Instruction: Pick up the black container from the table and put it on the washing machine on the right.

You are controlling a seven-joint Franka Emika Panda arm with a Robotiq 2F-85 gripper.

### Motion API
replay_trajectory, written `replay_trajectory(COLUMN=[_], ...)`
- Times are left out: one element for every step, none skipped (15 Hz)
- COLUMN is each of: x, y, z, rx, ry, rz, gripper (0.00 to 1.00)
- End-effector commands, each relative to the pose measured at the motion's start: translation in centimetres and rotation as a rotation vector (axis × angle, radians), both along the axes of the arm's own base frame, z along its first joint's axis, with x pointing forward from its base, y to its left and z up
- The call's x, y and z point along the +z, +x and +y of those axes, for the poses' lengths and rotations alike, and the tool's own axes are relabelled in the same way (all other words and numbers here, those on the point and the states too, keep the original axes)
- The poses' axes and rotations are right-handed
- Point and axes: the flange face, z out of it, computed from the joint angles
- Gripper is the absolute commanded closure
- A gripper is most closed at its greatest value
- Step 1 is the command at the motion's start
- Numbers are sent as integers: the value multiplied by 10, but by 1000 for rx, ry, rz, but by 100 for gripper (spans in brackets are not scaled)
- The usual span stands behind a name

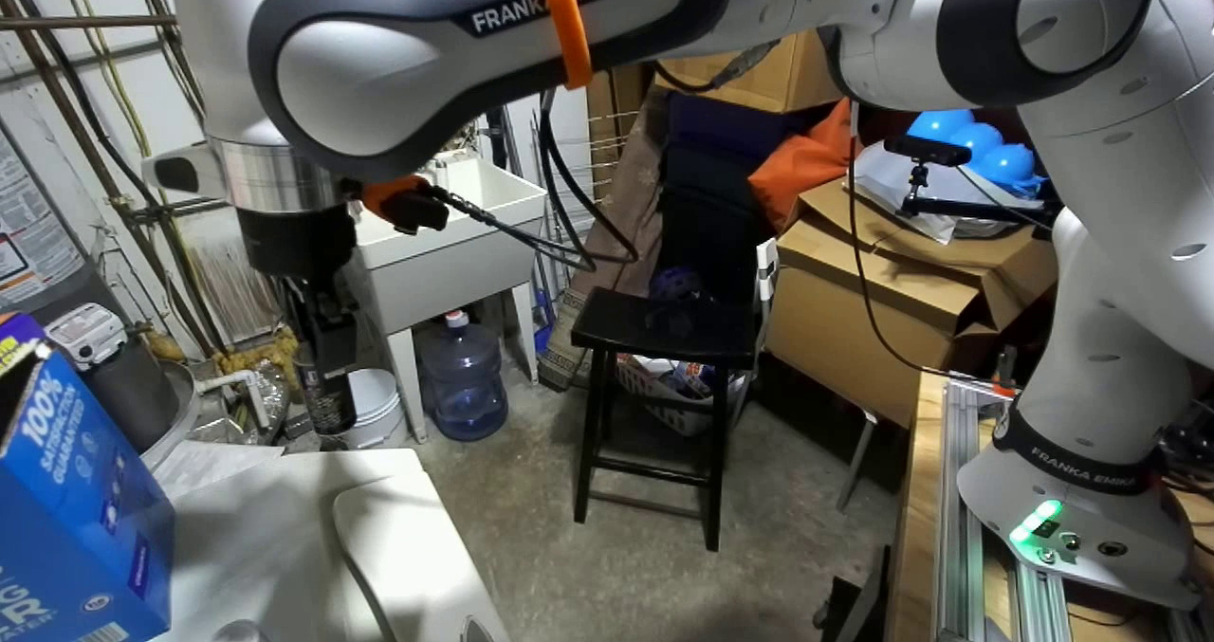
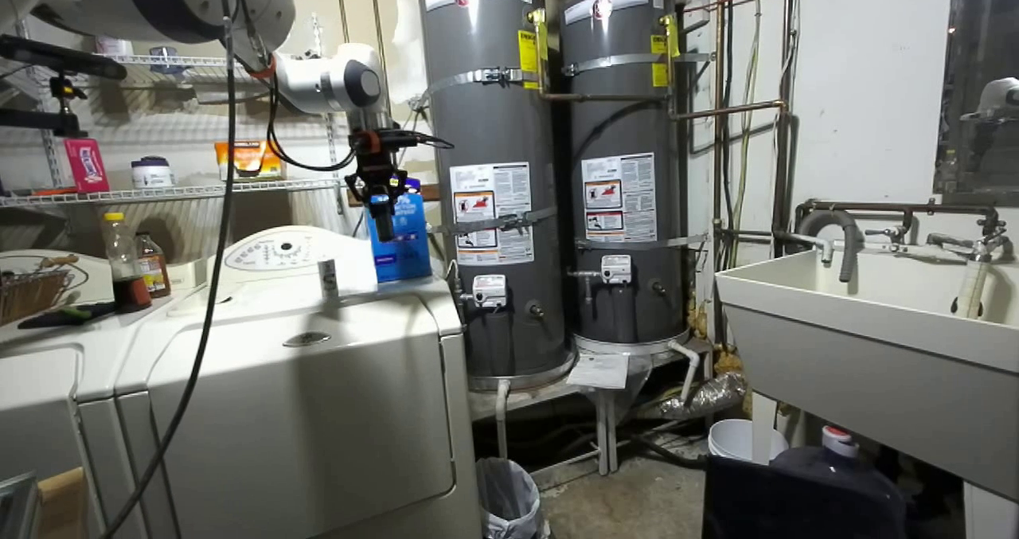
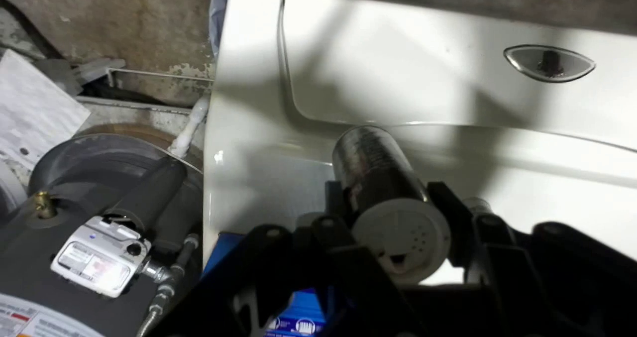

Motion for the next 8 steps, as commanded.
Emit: replay_trajectory(x=[2,4,6,2,-5,-12,-17,-24], y=[-2,-3,-3,-3,-1,2,3,5], z=[7,11,11,14,20,28,36,45], rx=[12,18,18,28,27,34,43,47], ry=[3,4,3,7,11,30,43,50], rz=[-22,-34,-38,-38,-40,-45,-47,-73], gripper=[55,55,80,80,80,80,80,80])
